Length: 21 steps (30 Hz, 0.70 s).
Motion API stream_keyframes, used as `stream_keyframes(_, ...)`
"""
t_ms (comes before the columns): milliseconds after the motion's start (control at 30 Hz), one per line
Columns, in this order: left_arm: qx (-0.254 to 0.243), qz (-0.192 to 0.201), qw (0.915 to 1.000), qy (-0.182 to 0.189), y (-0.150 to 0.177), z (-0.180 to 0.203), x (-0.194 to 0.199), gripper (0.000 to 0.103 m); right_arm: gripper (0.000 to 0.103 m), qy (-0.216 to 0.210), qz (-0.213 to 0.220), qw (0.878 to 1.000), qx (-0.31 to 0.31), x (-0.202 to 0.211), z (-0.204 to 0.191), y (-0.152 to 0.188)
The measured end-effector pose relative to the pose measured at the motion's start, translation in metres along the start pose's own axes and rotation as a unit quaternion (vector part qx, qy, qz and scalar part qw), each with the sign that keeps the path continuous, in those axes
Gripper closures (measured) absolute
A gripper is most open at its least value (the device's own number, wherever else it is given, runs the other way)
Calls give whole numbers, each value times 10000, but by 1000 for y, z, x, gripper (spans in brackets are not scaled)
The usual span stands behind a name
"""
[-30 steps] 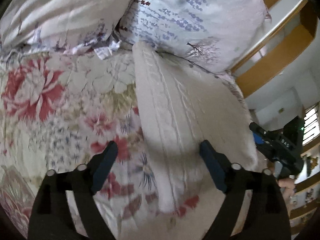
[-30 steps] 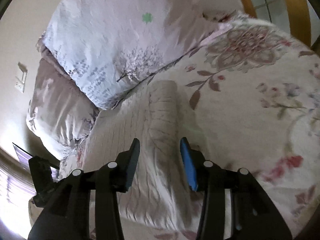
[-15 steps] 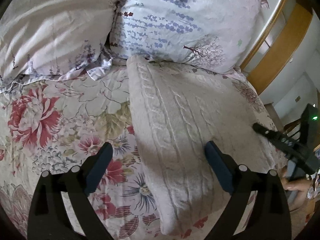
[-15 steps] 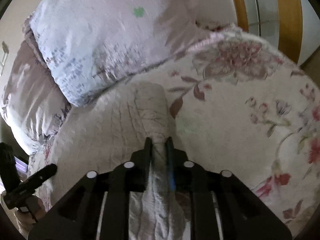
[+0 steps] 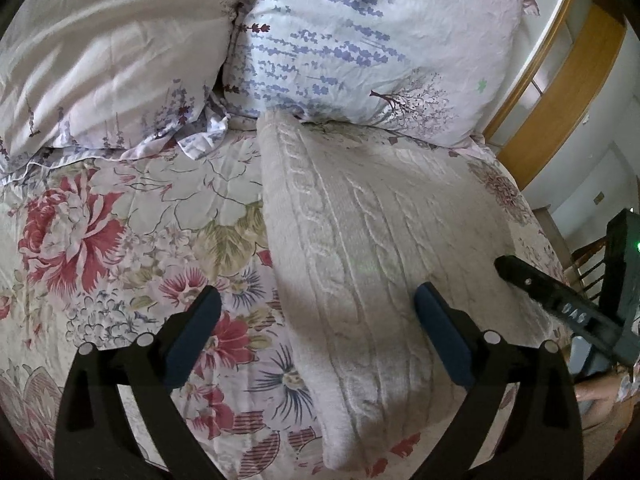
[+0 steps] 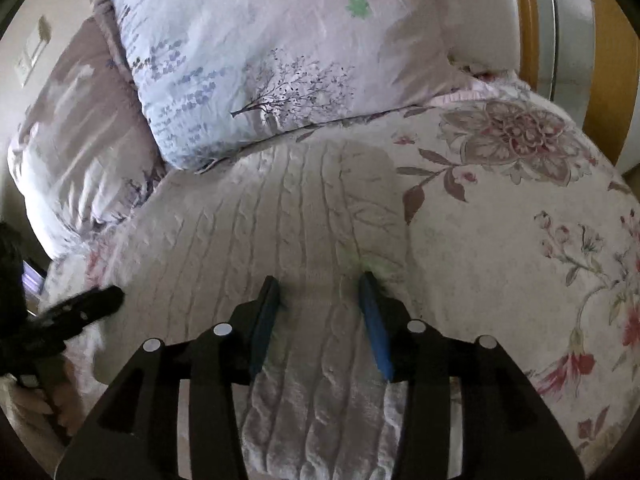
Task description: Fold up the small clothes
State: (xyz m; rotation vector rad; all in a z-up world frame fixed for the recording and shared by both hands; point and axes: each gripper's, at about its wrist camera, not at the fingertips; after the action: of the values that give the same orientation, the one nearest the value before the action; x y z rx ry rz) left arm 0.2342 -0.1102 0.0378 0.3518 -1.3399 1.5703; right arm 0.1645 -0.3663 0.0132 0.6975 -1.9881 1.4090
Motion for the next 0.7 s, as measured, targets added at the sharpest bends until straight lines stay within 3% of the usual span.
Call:
stream_keyframes(67,33,-22,10000,22,0,-1,0,5,52,-276,-39,9992,-290,3,7,-3)
stream_keyframes(133,94,-65,9999,91,0,-3,0,5,38,-698,18,9950,-717,10,20,-6)
stream_keyframes(200,183,-116,9996,190,-1,-6,-1,5,33,-825,111,9920,-950,11,29,-8)
stream_keyframes(300,441,-232,9976,476,-4,-16,-3,5,33,-717,92,9904,-1180,9,42,-14)
stream_keyframes(500,996,-411,9895,967,-8,-34,-13,5,33,-997,-437,9807,-1625,-17,61,-15)
stream_keyframes(700,1232,-417,9812,1429,-13,-36,-19,8,33,-1217,-644,9761,-1681,-30,62,-10)
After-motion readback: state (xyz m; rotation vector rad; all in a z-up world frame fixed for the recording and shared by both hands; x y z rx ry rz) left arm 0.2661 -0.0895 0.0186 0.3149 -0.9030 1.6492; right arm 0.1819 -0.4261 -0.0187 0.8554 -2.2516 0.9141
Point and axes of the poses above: each gripper's, at about its wrist camera, not at the fingertips, and x roughly against the way its jaws point, z to its right, y to its underside, and after that the axes turned 5 degrees about y, right-handed
